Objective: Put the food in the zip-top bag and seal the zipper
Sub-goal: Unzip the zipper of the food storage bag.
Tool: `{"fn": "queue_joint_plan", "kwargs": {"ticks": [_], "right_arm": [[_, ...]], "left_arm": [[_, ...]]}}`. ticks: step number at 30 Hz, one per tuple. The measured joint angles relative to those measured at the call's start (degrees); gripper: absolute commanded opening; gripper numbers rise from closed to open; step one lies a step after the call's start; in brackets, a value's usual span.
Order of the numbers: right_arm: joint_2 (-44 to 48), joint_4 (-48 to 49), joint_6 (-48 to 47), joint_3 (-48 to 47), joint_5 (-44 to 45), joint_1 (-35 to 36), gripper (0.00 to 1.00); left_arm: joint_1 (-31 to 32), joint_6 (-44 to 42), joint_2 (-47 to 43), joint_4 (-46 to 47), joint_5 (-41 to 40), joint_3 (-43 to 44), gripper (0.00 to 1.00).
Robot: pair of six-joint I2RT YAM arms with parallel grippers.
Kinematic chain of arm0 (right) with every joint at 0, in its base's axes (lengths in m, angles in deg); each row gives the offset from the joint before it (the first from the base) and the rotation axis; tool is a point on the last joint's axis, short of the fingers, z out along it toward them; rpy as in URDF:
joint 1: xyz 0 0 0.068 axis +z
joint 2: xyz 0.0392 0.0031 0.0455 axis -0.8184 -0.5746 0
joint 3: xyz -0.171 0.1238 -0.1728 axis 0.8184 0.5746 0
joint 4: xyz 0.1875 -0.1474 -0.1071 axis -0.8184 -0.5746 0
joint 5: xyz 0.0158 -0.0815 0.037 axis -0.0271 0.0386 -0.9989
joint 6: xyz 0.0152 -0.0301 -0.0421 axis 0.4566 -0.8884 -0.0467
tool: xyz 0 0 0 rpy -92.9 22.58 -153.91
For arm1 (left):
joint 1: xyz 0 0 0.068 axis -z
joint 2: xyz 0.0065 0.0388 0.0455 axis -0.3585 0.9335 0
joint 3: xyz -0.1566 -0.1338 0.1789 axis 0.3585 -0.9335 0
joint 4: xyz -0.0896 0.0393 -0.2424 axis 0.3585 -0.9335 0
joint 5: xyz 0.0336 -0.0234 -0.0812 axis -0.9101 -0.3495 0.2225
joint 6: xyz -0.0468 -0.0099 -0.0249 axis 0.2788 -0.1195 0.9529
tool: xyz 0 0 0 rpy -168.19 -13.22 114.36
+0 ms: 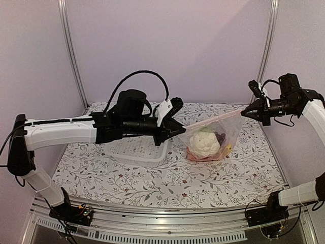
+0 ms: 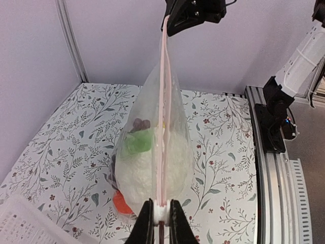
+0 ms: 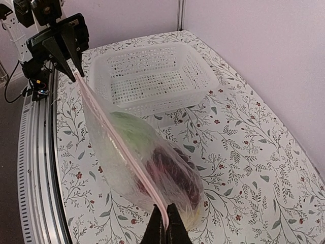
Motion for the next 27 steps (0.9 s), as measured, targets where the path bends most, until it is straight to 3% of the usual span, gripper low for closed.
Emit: {"fn": "queue_joint_plan", "kwargs": {"ticks": [6, 10, 12, 20, 27], "right_arm": [[-0.3, 0.1, 0.6, -0.5, 0.0, -0.1, 0.0], [-0.3, 0.5, 1.0, -0.5, 0.7, -0.4, 0.0], [-0.3, 1.2, 1.1, -0.6, 1.5, -1.6, 0.0], [-0.3, 1.8, 1.1, -0.6, 2.9, -2.4, 0.0], [-0.3, 1.8, 1.2, -0.6, 3.0, -2.4, 0.0]], "left_arm": [[-0.7, 0.0, -2.7, 1.4, -0.7, -3.4, 0.11], [-1.1, 0.5, -2.9, 0.9, -1.0, -3.8, 0.35], [-1.6, 0.6, -2.9, 0.6, -1.7, -4.6, 0.41], [-2.5, 2.2, -2.2, 6.8, -3.3, -9.9, 0.45], [-1.7, 3.6, -0.3, 19.3, 2.3, -14.1, 0.48]]}}
